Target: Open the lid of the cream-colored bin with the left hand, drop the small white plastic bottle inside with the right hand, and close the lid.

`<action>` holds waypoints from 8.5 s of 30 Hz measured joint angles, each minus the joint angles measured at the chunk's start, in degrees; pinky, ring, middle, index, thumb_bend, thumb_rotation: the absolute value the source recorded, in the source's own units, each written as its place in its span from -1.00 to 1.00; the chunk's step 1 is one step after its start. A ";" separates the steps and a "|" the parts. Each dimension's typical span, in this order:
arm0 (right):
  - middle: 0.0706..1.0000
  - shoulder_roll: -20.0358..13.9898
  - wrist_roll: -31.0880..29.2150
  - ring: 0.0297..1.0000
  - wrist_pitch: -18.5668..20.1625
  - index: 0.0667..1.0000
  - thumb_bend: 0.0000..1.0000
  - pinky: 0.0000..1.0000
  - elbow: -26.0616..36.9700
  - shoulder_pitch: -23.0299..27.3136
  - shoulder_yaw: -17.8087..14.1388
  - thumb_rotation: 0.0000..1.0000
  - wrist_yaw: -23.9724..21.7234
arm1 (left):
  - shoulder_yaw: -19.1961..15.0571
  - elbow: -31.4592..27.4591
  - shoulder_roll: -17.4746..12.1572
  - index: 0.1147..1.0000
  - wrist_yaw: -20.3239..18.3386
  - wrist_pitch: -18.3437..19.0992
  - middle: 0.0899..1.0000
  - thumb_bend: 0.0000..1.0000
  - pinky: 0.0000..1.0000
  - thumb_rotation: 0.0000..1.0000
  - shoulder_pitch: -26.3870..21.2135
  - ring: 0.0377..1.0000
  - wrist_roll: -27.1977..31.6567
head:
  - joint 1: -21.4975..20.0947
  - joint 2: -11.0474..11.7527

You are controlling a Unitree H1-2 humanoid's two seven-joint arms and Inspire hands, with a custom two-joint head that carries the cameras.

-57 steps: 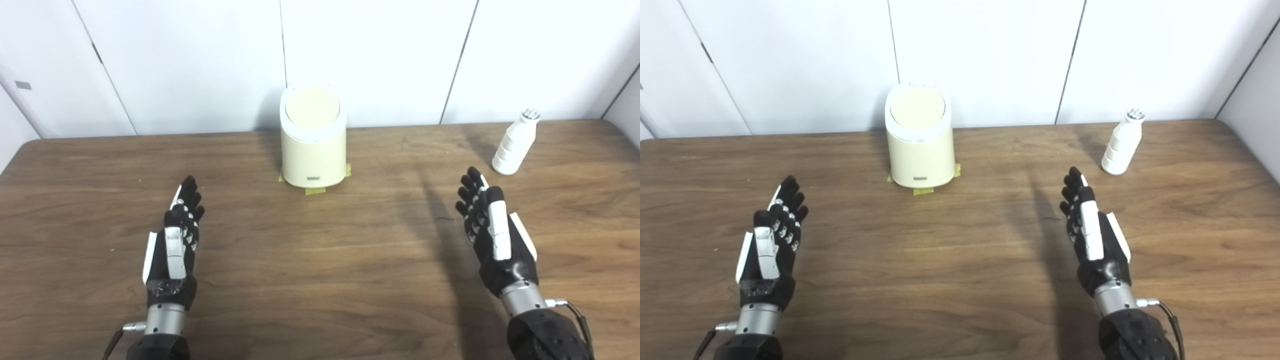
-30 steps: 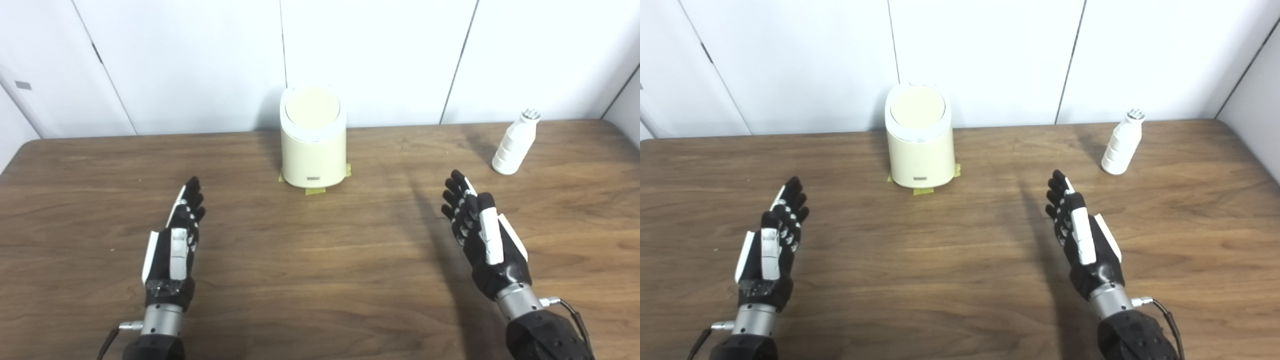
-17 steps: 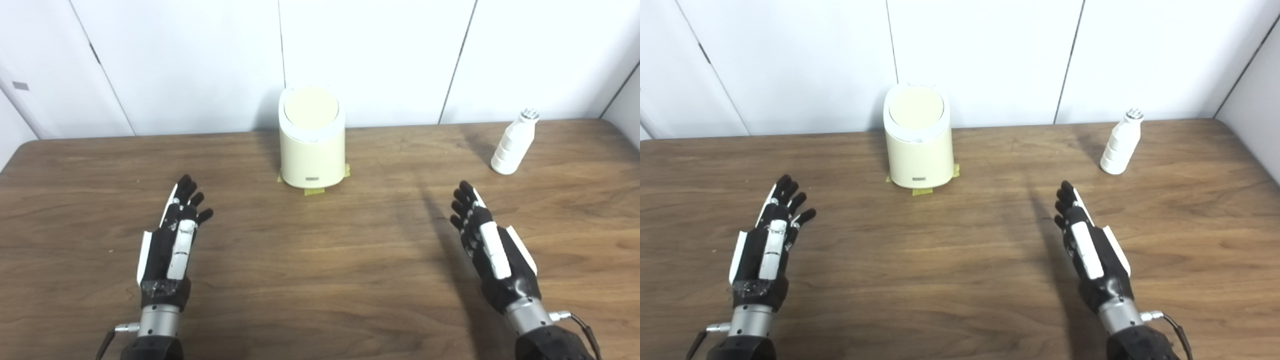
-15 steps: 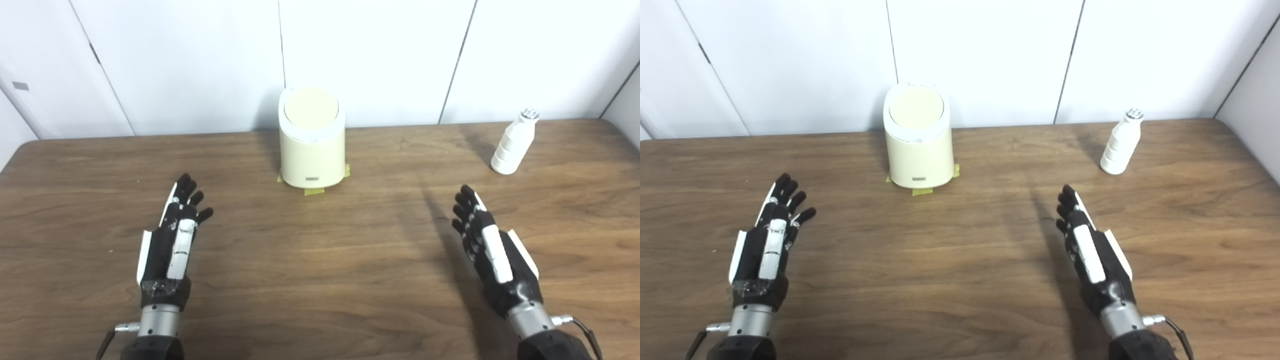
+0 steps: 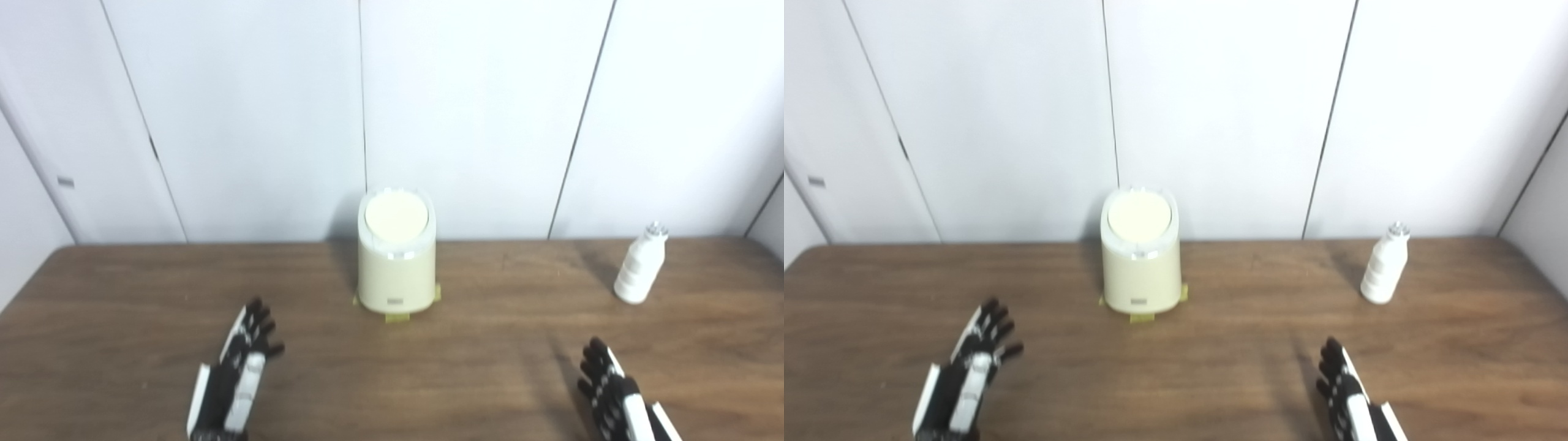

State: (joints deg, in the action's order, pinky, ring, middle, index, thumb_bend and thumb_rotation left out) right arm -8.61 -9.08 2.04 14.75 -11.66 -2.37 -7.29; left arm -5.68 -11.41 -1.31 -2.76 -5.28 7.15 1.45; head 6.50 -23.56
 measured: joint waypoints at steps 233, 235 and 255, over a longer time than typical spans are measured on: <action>0.76 5.96 12.89 0.73 8.73 0.95 0.24 0.45 3.23 5.66 3.69 0.18 3.84 | -9.71 -13.32 3.26 0.66 -16.68 30.52 0.58 -0.01 0.31 -0.37 -17.21 0.44 -23.13 | -8.61 -8.17; 0.76 5.88 13.05 0.72 9.47 0.94 0.21 0.43 4.48 5.72 3.17 0.09 4.05 | -9.36 -13.13 3.33 0.67 -14.50 29.18 0.58 -0.01 0.32 -0.32 -14.19 0.44 -20.61 | -8.87 -8.43; 0.76 1.39 15.76 0.71 12.97 0.87 0.50 0.56 8.50 7.45 -5.69 -0.32 8.00 | -3.88 -7.37 -1.33 1.00 -6.42 21.70 0.95 -0.11 0.93 0.22 -4.74 0.89 -6.86 | -15.99 -10.63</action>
State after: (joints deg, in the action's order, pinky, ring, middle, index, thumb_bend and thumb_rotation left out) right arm -7.22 6.68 15.01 23.25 -4.21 -8.06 0.72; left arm -9.57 -18.78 -2.63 -9.18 16.41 2.42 -5.41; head -9.49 -34.19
